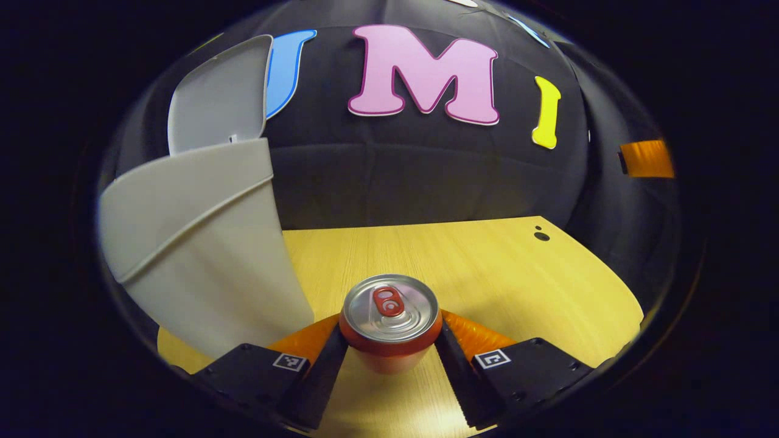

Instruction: Press the lid of the desktop garbage bin to open it, pick up the crumpled paper on the desktop and throw it into the bin, then pick up the pop can on the desktop and drop it into the bin, and finally close the garbage bin lid.

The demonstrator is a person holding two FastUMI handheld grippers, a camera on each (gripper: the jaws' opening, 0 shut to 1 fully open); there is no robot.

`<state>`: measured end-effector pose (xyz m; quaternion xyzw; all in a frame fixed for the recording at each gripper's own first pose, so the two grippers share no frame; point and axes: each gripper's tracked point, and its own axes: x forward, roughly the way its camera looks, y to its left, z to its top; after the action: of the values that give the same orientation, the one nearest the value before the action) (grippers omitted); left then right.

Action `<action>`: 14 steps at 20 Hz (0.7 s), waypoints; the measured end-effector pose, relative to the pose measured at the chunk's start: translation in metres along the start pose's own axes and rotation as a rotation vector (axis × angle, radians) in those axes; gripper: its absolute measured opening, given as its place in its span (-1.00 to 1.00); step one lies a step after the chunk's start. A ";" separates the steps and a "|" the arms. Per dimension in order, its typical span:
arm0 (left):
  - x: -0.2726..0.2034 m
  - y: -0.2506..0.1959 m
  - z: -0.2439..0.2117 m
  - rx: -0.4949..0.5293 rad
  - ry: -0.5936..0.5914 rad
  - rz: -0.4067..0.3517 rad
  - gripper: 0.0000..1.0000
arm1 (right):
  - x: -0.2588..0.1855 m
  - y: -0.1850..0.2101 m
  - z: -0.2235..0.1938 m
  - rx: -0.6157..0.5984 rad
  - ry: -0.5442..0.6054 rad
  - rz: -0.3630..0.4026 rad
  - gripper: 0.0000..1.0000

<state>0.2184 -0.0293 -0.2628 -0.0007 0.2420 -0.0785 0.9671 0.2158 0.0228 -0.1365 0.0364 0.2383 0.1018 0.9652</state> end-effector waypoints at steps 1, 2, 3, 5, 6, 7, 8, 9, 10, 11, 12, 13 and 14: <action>-0.008 0.002 0.014 0.008 -0.013 0.006 0.70 | -0.003 0.002 0.001 -0.002 -0.008 0.000 0.96; -0.016 0.004 0.030 0.017 -0.032 0.004 0.69 | -0.006 0.005 0.000 -0.008 -0.009 0.001 0.96; -0.025 0.007 0.049 0.020 -0.062 0.002 0.69 | -0.009 0.007 -0.001 -0.011 -0.013 -0.001 0.96; -0.042 0.018 0.093 0.024 -0.142 0.008 0.68 | -0.013 0.013 -0.004 -0.007 -0.015 0.002 0.96; -0.052 0.025 0.115 0.015 -0.178 0.008 0.67 | -0.017 0.018 -0.007 -0.006 -0.016 0.003 0.96; -0.063 0.031 0.131 0.002 -0.200 0.006 0.66 | -0.024 0.019 -0.011 -0.006 -0.015 0.003 0.96; -0.073 0.040 0.145 -0.011 -0.216 0.013 0.65 | -0.027 0.021 -0.014 -0.006 -0.010 0.004 0.96; -0.082 0.050 0.160 -0.018 -0.244 0.020 0.66 | -0.030 0.024 -0.017 -0.003 -0.005 0.006 0.96; -0.089 0.060 0.172 -0.013 -0.260 0.029 0.66 | -0.034 0.027 -0.019 0.000 -0.003 0.010 0.96; -0.094 0.073 0.178 -0.003 -0.267 0.048 0.65 | -0.036 0.029 -0.021 0.000 -0.004 0.010 0.96; -0.099 0.089 0.185 0.011 -0.281 0.073 0.65 | -0.039 0.030 -0.022 -0.002 -0.007 0.010 0.96; -0.101 0.106 0.188 0.019 -0.290 0.099 0.65 | -0.042 0.030 -0.022 -0.002 -0.010 0.008 0.96; -0.104 0.126 0.187 0.021 -0.288 0.132 0.65 | -0.044 0.030 -0.023 0.002 -0.011 0.007 0.96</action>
<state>0.2345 0.1037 -0.0539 0.0140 0.0995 -0.0165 0.9948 0.1610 0.0436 -0.1335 0.0387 0.2329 0.1050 0.9660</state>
